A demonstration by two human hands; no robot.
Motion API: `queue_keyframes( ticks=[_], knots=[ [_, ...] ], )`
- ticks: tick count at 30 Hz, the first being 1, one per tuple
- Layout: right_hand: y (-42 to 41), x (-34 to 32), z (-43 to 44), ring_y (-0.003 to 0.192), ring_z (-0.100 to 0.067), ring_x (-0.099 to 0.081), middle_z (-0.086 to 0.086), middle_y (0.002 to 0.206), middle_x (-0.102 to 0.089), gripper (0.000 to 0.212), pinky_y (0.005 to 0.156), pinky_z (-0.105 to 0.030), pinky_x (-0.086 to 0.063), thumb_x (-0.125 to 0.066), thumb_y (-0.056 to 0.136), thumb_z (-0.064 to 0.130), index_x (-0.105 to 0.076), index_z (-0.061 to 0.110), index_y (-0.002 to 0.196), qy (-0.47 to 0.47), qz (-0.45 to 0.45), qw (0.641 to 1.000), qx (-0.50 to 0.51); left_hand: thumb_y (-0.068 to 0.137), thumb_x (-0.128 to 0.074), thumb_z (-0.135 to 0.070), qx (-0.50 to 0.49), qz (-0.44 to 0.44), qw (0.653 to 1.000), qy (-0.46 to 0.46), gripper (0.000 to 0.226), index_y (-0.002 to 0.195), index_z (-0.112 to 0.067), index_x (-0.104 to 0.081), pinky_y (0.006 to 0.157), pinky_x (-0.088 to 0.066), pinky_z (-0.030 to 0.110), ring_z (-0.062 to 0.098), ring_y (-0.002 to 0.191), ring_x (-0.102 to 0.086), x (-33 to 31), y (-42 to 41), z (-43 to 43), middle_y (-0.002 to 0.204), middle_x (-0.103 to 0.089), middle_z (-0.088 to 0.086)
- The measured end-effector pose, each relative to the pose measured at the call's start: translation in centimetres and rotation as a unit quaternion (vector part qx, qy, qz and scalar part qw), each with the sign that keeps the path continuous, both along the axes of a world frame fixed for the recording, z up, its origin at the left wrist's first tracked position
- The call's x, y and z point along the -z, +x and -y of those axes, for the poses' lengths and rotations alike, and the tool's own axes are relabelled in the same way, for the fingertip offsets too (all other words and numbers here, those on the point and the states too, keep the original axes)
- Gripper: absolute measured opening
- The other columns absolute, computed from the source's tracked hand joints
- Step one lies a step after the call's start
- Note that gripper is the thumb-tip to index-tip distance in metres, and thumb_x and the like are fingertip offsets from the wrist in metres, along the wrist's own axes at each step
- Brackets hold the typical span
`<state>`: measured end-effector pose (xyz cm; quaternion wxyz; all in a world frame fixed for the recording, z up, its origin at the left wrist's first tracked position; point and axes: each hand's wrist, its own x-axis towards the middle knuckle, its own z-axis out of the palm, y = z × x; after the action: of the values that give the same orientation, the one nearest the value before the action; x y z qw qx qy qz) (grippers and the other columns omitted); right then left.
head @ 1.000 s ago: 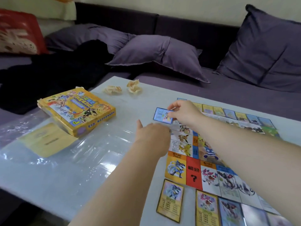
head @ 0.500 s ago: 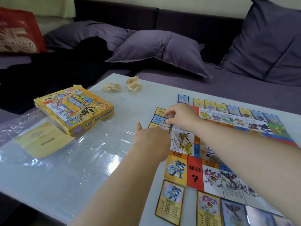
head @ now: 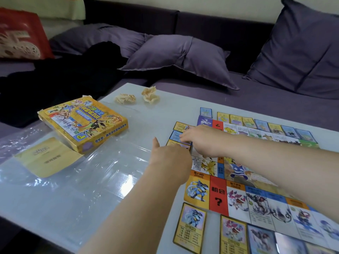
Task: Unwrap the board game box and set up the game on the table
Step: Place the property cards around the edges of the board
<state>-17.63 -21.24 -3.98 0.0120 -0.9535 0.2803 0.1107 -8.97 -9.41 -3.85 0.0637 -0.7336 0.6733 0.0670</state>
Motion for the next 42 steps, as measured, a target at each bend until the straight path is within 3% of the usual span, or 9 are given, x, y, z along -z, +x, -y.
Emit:
queue_keyframes(
  ticks=[6, 9, 12, 14, 17, 21, 29, 35, 42],
  knots=[
    [-0.2, 0.3, 0.3, 0.085, -0.028, -0.052, -0.009, 0.085, -0.058, 0.029, 0.071, -0.035, -0.042, -0.037, 0.067, -0.013, -0.054, 0.008, 0.076, -0.002, 0.015, 1.000, -0.012, 0.090, -0.037, -0.010, -0.005, 0.003, 1.000, 0.003, 0.044, 0.133, -0.018, -0.046, 0.112, 0.002, 0.058, 0.018, 0.116, -0.052, -0.3, -0.2, 0.0, 0.123, -0.053, -0.001],
    [-0.1, 0.0, 0.0, 0.083, -0.026, -0.052, -0.005, 0.087, -0.057, 0.029, 0.064, -0.026, -0.031, -0.039, 0.071, -0.013, -0.056, 0.008, 0.082, -0.010, 0.023, 1.000, 0.002, 0.090, -0.036, -0.010, -0.007, 0.004, 1.000, 0.007, 0.043, 0.132, -0.018, -0.047, 0.112, 0.002, 0.058, 0.019, 0.115, -0.053, -0.4, -0.4, 0.0, 0.122, -0.054, -0.001],
    [-0.3, -0.5, -0.3, 0.109, -0.029, -0.054, -0.009, 0.116, -0.061, 0.046, 0.090, -0.036, -0.044, -0.039, 0.078, -0.013, -0.061, 0.007, 0.112, -0.005, 0.065, 0.997, 0.030, 0.090, -0.037, -0.011, -0.018, -0.010, 1.000, 0.000, 0.045, 0.133, -0.020, -0.045, 0.112, 0.001, 0.057, 0.020, 0.117, -0.052, -0.6, -0.2, -0.1, 0.127, -0.052, -0.003],
    [-0.6, -1.4, -0.5, 0.120, -0.032, -0.049, -0.013, 0.129, -0.056, 0.053, 0.101, -0.047, -0.040, -0.034, 0.078, -0.016, -0.058, 0.005, 0.121, -0.006, 0.090, 0.994, 0.056, 0.090, -0.037, -0.010, -0.029, -0.033, 0.999, -0.009, 0.047, 0.135, -0.023, -0.042, 0.113, 0.002, 0.056, 0.020, 0.121, -0.050, -1.1, 0.1, -0.4, 0.134, -0.048, -0.004],
    [-1.5, -3.0, -0.8, 0.131, -0.026, -0.040, -0.005, 0.141, -0.048, 0.058, 0.112, -0.039, -0.027, -0.031, 0.087, -0.011, -0.050, 0.014, 0.135, -0.009, 0.084, 0.994, 0.072, 0.091, -0.036, -0.010, -0.042, -0.058, 0.997, -0.013, 0.047, 0.136, -0.023, -0.041, 0.113, 0.002, 0.053, 0.018, 0.125, -0.046, -2.0, 0.1, -1.1, 0.138, -0.046, -0.004],
    [-1.6, -3.4, -0.9, 0.136, -0.026, -0.035, -0.005, 0.147, -0.041, 0.053, 0.111, -0.041, -0.028, -0.029, 0.093, -0.001, -0.039, 0.016, 0.142, 0.006, 0.026, 0.994, 0.106, 0.089, -0.037, -0.009, -0.047, -0.070, 0.996, -0.005, 0.045, 0.131, -0.023, -0.045, 0.114, 0.002, 0.053, 0.018, 0.123, -0.049, -1.9, -0.4, -1.5, 0.132, -0.051, -0.003],
    [0.5, -1.0, 1.7, 0.123, -0.028, -0.043, -0.006, 0.132, -0.053, 0.039, 0.102, -0.047, -0.032, -0.027, 0.096, 0.016, -0.053, 0.016, 0.125, -0.016, -0.072, 0.991, 0.111, 0.090, -0.036, -0.008, -0.009, -0.064, 0.998, -0.027, 0.039, 0.125, -0.020, -0.048, 0.113, 0.001, 0.055, 0.020, 0.115, -0.051, -0.2, -0.4, -0.9, 0.123, -0.055, -0.002],
    [0.3, -1.2, 2.7, 0.114, -0.028, -0.052, -0.008, 0.123, -0.060, 0.039, 0.099, -0.047, -0.037, -0.031, 0.091, 0.007, -0.056, 0.012, 0.121, -0.005, -0.047, 0.994, 0.100, 0.089, -0.038, -0.008, -0.013, -0.056, 0.998, -0.013, 0.038, 0.123, -0.021, -0.049, 0.113, 0.001, 0.055, 0.018, 0.111, -0.054, 0.0, -0.1, -0.8, 0.120, -0.056, -0.003],
    [0.0, -1.5, 2.4, 0.121, -0.027, -0.048, -0.006, 0.134, -0.055, 0.043, 0.103, -0.040, -0.031, -0.029, 0.094, 0.009, -0.051, 0.017, 0.130, -0.024, -0.044, 0.996, 0.079, 0.088, -0.038, -0.007, -0.018, -0.051, 0.998, -0.014, 0.040, 0.125, -0.020, -0.048, 0.114, -0.001, 0.053, 0.019, 0.114, -0.053, -0.3, -0.2, -1.0, 0.122, -0.056, -0.002]
  ],
)
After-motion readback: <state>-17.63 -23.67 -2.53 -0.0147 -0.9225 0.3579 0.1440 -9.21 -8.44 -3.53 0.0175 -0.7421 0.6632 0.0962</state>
